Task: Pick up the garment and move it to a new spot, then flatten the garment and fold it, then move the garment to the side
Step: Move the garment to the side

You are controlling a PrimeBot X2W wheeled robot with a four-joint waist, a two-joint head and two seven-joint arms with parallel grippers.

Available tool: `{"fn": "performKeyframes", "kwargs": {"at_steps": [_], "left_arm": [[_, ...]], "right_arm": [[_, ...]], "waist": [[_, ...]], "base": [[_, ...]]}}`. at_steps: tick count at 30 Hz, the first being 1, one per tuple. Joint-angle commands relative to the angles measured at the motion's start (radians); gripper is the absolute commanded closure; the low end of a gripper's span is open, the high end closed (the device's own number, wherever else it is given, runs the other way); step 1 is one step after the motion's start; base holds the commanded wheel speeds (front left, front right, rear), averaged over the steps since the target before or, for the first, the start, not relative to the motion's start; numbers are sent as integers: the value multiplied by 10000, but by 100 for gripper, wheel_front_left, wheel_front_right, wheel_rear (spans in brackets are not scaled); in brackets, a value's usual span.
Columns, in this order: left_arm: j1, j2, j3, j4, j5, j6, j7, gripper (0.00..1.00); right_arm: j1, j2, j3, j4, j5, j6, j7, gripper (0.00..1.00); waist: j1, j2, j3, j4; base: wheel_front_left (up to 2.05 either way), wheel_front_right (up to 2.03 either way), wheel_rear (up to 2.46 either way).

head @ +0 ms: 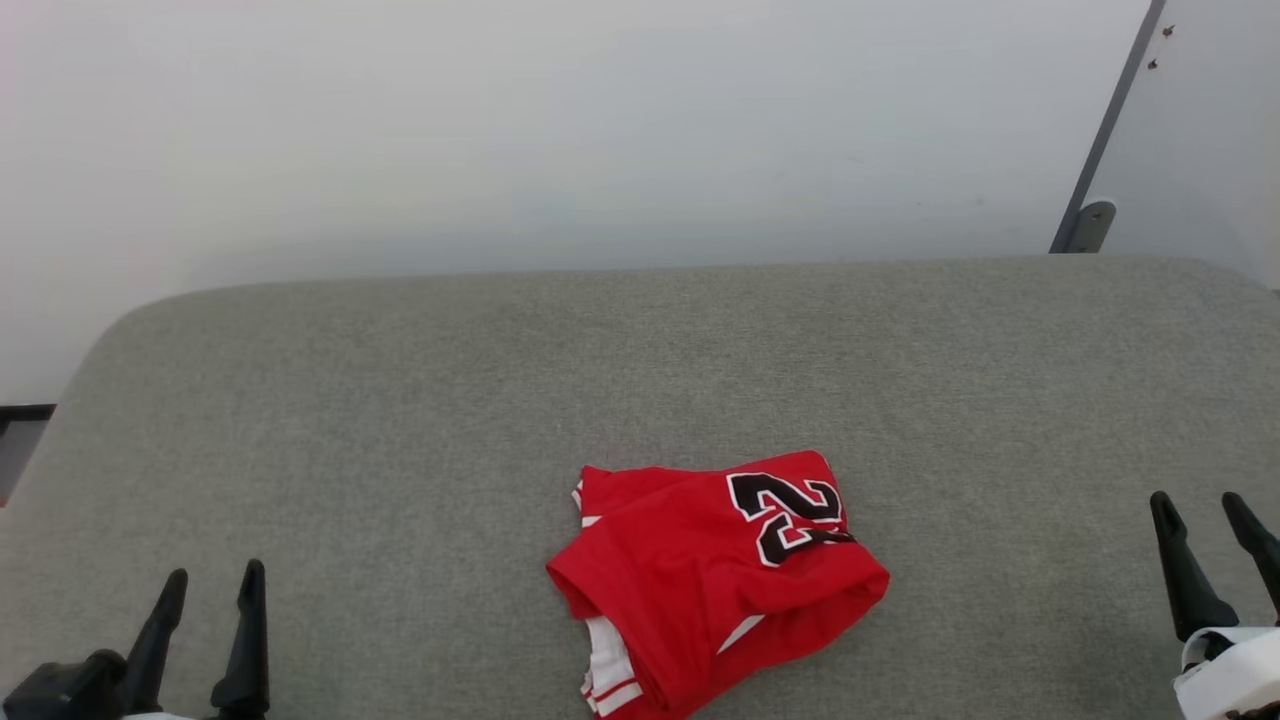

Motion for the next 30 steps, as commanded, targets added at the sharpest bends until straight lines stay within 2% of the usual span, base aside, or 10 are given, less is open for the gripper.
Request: {"fn": "performKeyframes", "kwargs": {"at_steps": [1,9,17,24,30], "left_arm": [[-2,-13,-1,7,25,-36,-35,0],[40,60,-69,21,11,-50,-31,0],[169,-55,-301,-119,1,57,101,0],[52,-153,-583,-84,-12,71,177,0],[-78,-236,-768,-38,-81,49,178,0]], "right_arm": [[164,71,-20,-52,-73,-17,56,0],[41,227,180,-145,-122,-17,599,0],[-565,364,922,-52,39,-17,1630,0],[-1313,373,1418,746,388,-17,2534,0],[-1781,432,1670,1765,650,-17,3813,0]], "waist": [[0,0,2,58],[0,0,48,603],[0,0,162,1648],[0,0,289,2601],[0,0,475,3229]], "base": [[0,0,0],[0,0,0],[0,0,0],[0,0,0],[0,0,0]]}}
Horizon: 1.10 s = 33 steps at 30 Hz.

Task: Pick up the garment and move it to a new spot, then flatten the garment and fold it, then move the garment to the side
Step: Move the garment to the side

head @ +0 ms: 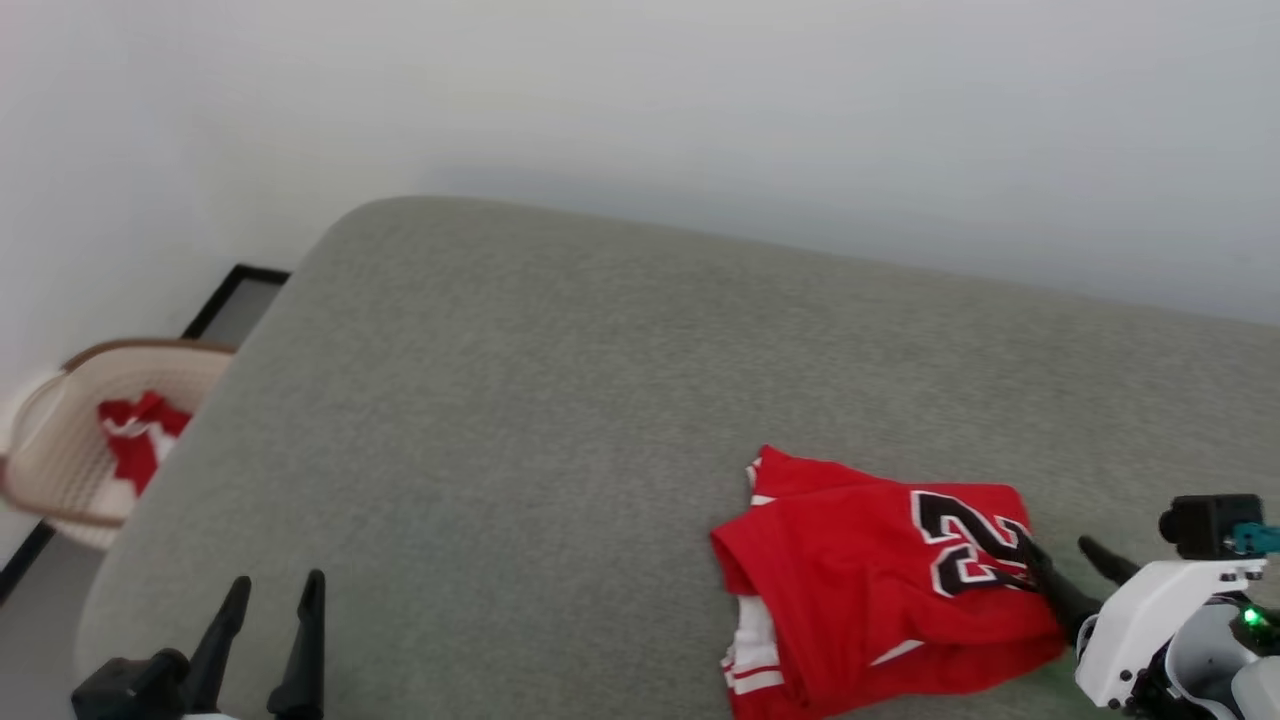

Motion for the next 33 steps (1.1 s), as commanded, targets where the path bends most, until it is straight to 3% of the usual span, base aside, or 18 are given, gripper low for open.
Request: {"fn": "performKeyframes", "kwargs": {"at_steps": [1,19,21,22,25,33], "left_arm": [[-95,-39,-47,19,-63,-16,-53,0],[-590,-331,-368,340,-119,-58,-170,0],[-627,-370,-380,391,-128,-66,-185,0],[-645,-391,-398,419,-132,-61,-195,0],[-749,-415,-430,483,-133,-64,-216,0],[-1032,-298,-464,461,-6,-92,-245,0]], "right_arm": [[-216,0,56,290,10,-17,433,0],[-1527,698,-663,2421,-65,-17,4454,0],[-1555,796,-554,2454,-42,-14,4849,96],[-1594,795,-602,2444,-57,-14,4918,100],[-1781,768,-688,2222,-155,-16,4872,100],[-1781,-182,-177,587,-283,-17,4882,100]], "waist": [[0,0,245,545],[0,0,929,915],[0,0,974,900],[0,0,998,898],[0,0,1056,876],[0,0,1114,538]], "base": [[0,0,0],[0,0,0],[0,0,0],[0,0,0],[0,0,0],[0,0,0]]}}
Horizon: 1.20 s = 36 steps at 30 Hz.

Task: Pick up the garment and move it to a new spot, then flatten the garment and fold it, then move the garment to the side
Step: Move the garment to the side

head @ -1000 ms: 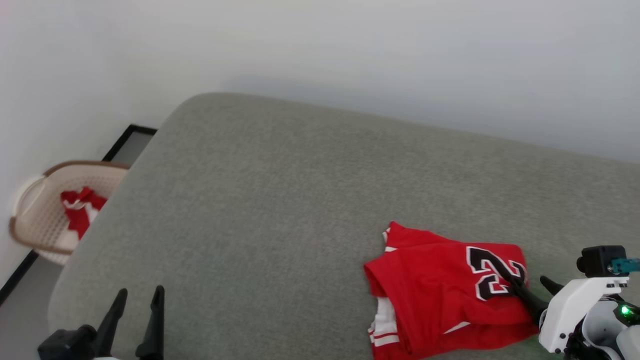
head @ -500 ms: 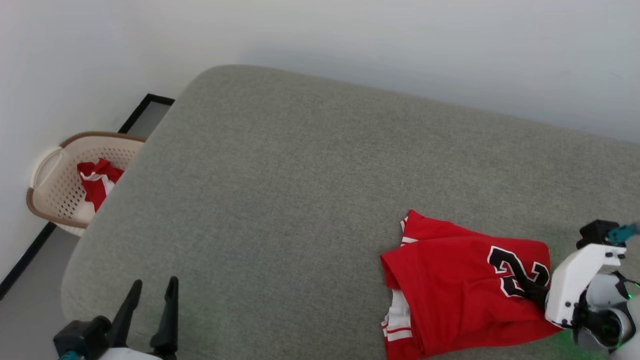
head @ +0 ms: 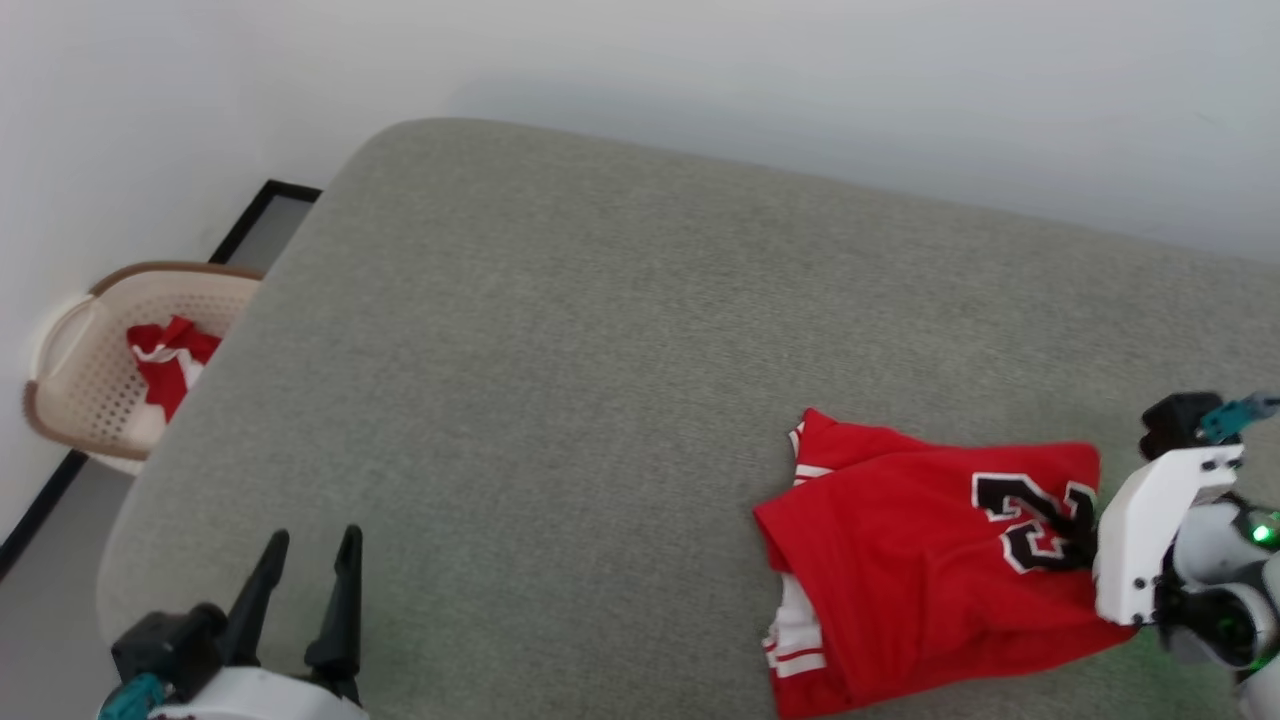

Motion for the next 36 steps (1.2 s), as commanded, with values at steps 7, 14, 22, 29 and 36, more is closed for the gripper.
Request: {"fn": "performKeyframes", "kwargs": {"at_steps": [7,14,22,29,36], "left_arm": [[-514,114,-125,-103,198,-51,-48,0],[-1200,138,-441,-103,314,-70,-49,0],[-2201,339,-926,34,359,-72,-51,0],[-3051,643,-1349,80,301,-75,-52,0],[-3997,985,-2030,243,212,-77,-51,0]], "right_arm": [[207,-1005,340,-1535,-136,-17,-48,100],[51,-1889,702,-2766,-136,-17,-333,100],[-483,-2654,761,-3167,-35,-17,-572,100],[-1457,-3216,1085,-2799,33,-17,-1134,100],[-2511,-3780,1662,-1982,-92,-17,-2160,100]], "waist": [[0,-1,79,-668],[0,-1,394,-1400],[0,-1,944,-2441],[0,-1,1557,-3504],[0,-1,2186,-4290]], "base": [[0,0,0],[0,0,0],[0,0,0],[0,0,0],[0,0,0]]}}
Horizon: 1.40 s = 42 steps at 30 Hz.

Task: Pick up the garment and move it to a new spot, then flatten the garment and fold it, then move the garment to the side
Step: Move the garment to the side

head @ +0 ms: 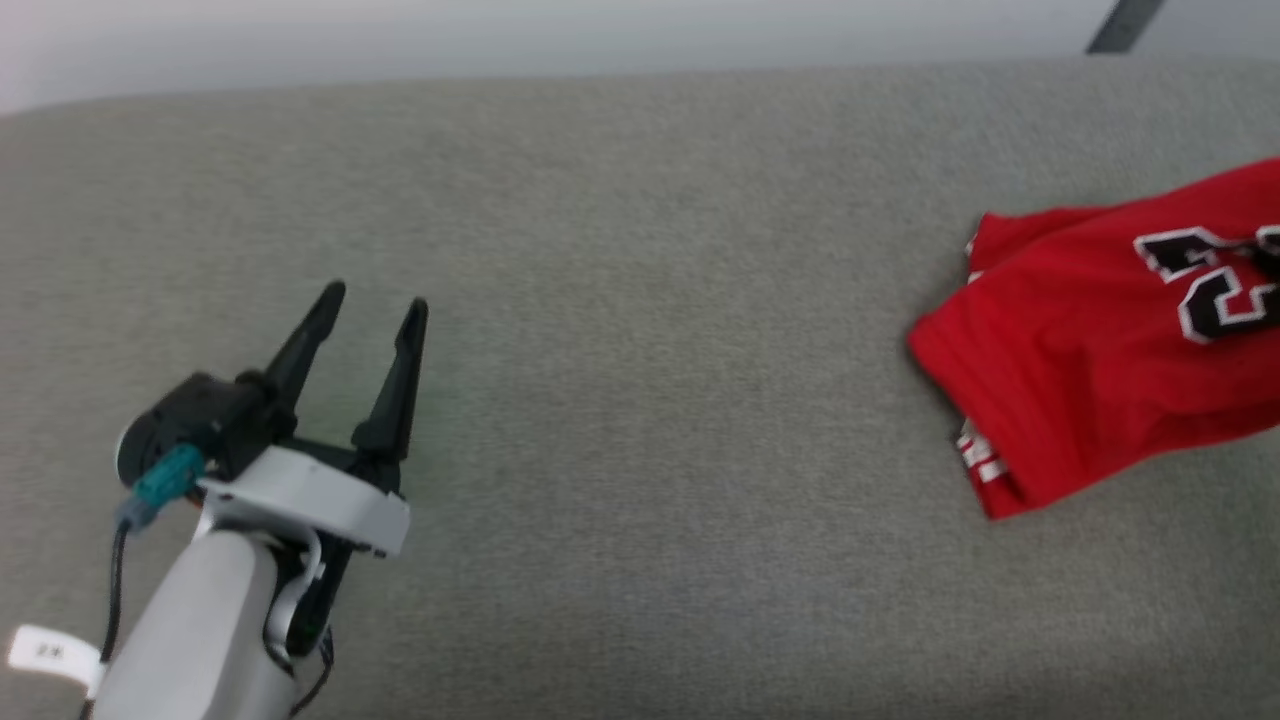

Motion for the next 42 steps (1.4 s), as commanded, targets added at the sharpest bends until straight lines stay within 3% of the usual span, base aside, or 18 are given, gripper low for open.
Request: {"fn": "performKeyframes", "kwargs": {"at_steps": [1,13,20,33,42], "left_arm": [[-349,107,-177,53,-64,-33,-32,0],[-1862,533,-1176,347,-248,-34,-32,0],[-2305,708,-1429,406,-320,-34,-32,0],[-2486,930,-1558,371,-385,-34,-31,0],[-2524,952,-1695,406,-418,-25,-12,0]], "right_arm": [[-350,-132,174,226,-96,-17,-351,100],[-2115,-1006,1287,2394,-932,-19,-2795,100],[-3078,-1230,1636,4037,-2266,-19,-3852,100],[-3847,-275,780,7108,-4505,-19,-5000,100],[-4070,449,6,8502,-4951,-19,-5495,100]], "waist": [[0,0,761,-745],[0,0,1901,-1214],[0,0,2446,-1220],[0,0,2912,-1184],[0,0,3068,-1086]], "base": [[0,0,0],[0,0,0],[0,0,0],[0,0,0],[0,0,0]]}}
